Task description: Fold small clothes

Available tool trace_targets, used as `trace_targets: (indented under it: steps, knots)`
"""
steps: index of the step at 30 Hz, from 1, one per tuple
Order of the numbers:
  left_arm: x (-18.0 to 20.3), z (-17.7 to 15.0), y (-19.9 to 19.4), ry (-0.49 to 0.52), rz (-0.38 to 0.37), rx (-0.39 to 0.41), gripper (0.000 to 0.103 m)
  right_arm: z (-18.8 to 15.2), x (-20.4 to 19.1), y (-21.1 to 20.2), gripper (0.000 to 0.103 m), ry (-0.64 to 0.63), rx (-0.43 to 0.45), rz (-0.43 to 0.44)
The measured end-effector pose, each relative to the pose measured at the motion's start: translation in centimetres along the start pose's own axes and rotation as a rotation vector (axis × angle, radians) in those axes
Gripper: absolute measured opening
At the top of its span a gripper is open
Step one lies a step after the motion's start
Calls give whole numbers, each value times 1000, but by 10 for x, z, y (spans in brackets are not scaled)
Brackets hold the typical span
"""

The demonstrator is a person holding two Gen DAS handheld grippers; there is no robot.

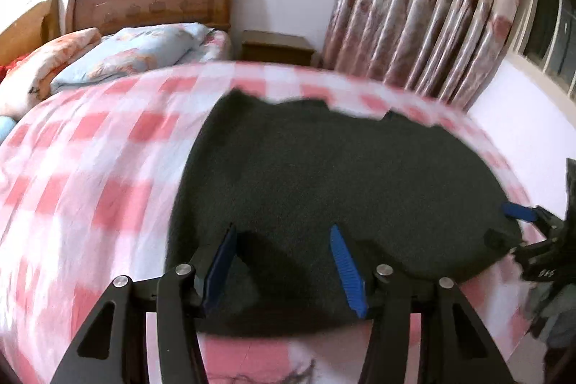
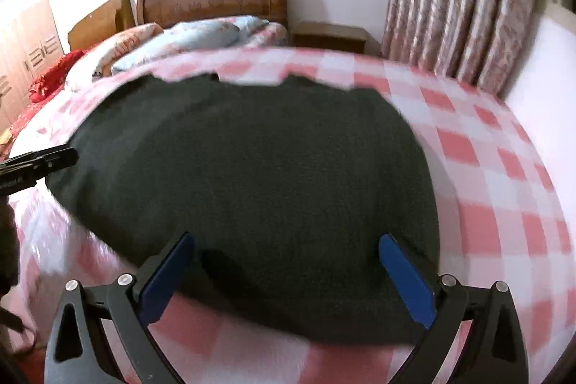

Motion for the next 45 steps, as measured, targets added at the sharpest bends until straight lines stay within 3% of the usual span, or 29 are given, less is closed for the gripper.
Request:
trace_targets:
  steps: [2,4,6,7,8,10,12,15,18,22,24,27,29,33,39,43,45]
  knots:
    - [14,24,13,56,11,10,55,26,-5,17,103,-40,15,-9]
    - [23,45,39,101,64,-7,55,43,-5,40,103,-51,-32,-12]
    - [24,54,75,90,102,-100,55,48,4,72,103,-28,-124,-3]
    - [25,57,86,86,113,-115,56,52,6,73,103,-12,-101,16]
    - [30,60,85,107,131,-87,56,54,8,74,103,1,-117,21]
    - [37,64,83,136,141,-107,56,56,7,72,103,-14,-133,16]
    - [40,72,78,138,100,-95,56,64,9,72,103,-11,-124,19]
    - [40,86,83,148,154,-74,56,76,16,80,103,27,-110,8]
    - [41,97,88,127,140,-92,56,91,16,94,103,72,-124,13]
    - [61,103,102,203,144,-53,56,109,-6,115,103,-23,-123,18]
    - [66,99,127,232,167,-100,56,110,-9,131,103,-51,-166,9]
    - [56,101,135,174,136,-133,60,111,5,136,103,19,-179,17]
    - [51,101,134,151,112,-136,60,111,20,133,103,97,-149,-36]
    - [50,98,130,134,144,-110,58,110,34,123,103,185,-85,-103]
    - [52,97,131,136,155,-87,50,113,20,125,103,115,-90,-136]
    - [67,94,127,216,106,-58,50,111,-23,132,103,-128,-114,-54]
    - [69,94,132,228,91,-89,50,111,-39,135,103,-227,-111,-77]
Point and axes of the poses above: each gripper's, at about its wrist camera, not at the fingertips, and y roughly the way its jaws point, x to its right, z to its top, the point moved 3 cm from there along y, roughly the way its jaws point, and after that the axes turned 6 degrees about z, right-handed, at the moved point
